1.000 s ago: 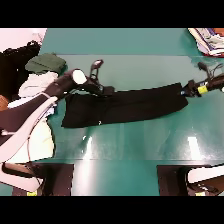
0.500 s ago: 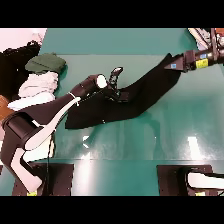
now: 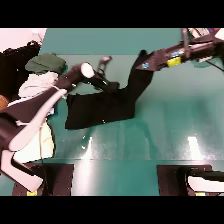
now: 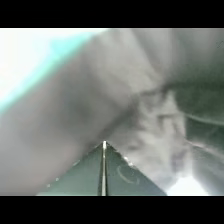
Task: Fold the shirts.
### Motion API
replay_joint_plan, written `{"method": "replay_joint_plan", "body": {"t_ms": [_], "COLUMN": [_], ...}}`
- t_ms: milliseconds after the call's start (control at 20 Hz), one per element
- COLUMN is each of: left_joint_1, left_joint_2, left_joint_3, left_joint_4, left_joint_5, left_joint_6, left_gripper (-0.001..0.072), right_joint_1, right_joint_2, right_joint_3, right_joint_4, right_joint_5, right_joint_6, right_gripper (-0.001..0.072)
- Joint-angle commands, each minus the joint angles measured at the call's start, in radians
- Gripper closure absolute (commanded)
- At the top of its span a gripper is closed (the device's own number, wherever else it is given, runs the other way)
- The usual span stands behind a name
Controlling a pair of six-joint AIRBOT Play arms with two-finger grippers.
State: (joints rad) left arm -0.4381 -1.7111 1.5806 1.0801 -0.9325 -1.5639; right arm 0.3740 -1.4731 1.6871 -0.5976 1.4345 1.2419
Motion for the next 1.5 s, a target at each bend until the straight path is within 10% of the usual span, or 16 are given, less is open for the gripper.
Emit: {"method": "replay_joint_plan", "body": {"t_ms": [0, 300, 450, 500, 850, 1250, 1450], "left_joint_1": [0.146, 0.370, 0.423, 0.427, 0.423, 0.423, 0.423], "left_joint_2": [0.156, 0.393, 0.431, 0.433, 0.431, 0.431, 0.427], "left_joint_3": [0.001, 0.001, 0.000, 0.000, 0.000, 0.000, 0.000], "left_joint_4": [0.118, 0.225, 0.225, 0.224, 0.221, 0.220, 0.214], "left_joint_5": [-0.076, -0.161, -0.165, -0.176, -0.231, -0.236, -0.226], "left_joint_6": [0.003, 0.053, 0.052, 0.052, 0.053, 0.053, 0.053], "left_gripper": [0.0682, 0.0682, 0.0682, 0.0682, 0.0682, 0.0682, 0.0682], "right_joint_1": [0.172, 0.486, 0.542, 0.543, 0.364, -0.002, -0.071], "right_joint_2": [-0.064, -0.287, -0.407, -0.434, -0.426, -0.207, -0.222], "right_joint_3": [0.002, 0.005, 0.109, 0.150, 0.212, -0.246, -0.377], "right_joint_4": [0.003, 0.000, -0.007, -0.005, -0.183, -0.214, -0.137], "right_joint_5": [-0.097, -0.388, -0.346, -0.317, -0.028, -0.132, -0.227], "right_joint_6": [-0.036, -0.129, -0.195, -0.201, -0.055, -0.024, -0.019], "right_gripper": [0.0697, 0.0686, 0.0253, 0.0223, 0.0305, 0.0303, 0.0114]}}
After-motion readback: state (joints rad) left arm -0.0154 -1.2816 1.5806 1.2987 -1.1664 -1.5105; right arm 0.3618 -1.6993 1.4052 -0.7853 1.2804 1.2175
